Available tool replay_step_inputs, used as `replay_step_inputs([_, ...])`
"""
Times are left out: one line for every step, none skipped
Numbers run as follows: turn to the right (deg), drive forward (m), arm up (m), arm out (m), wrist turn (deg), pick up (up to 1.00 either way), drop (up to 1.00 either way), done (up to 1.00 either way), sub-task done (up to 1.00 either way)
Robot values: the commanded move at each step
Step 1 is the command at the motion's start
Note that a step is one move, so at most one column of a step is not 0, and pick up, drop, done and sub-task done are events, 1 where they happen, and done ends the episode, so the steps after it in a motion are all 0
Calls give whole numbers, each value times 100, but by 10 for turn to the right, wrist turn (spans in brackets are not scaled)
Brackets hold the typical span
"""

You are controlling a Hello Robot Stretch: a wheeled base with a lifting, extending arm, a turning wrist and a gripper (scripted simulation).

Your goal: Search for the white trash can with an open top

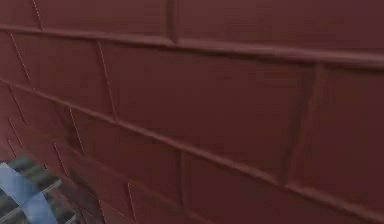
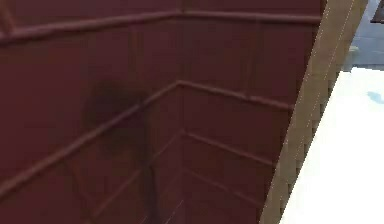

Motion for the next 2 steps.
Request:
replay_step_inputs([-450, 0, 0, 0, 0, 0, 0, 0, 0])
replay_step_inputs([-450, 0, 0, 0, 0, 0, 0, 0, 0])
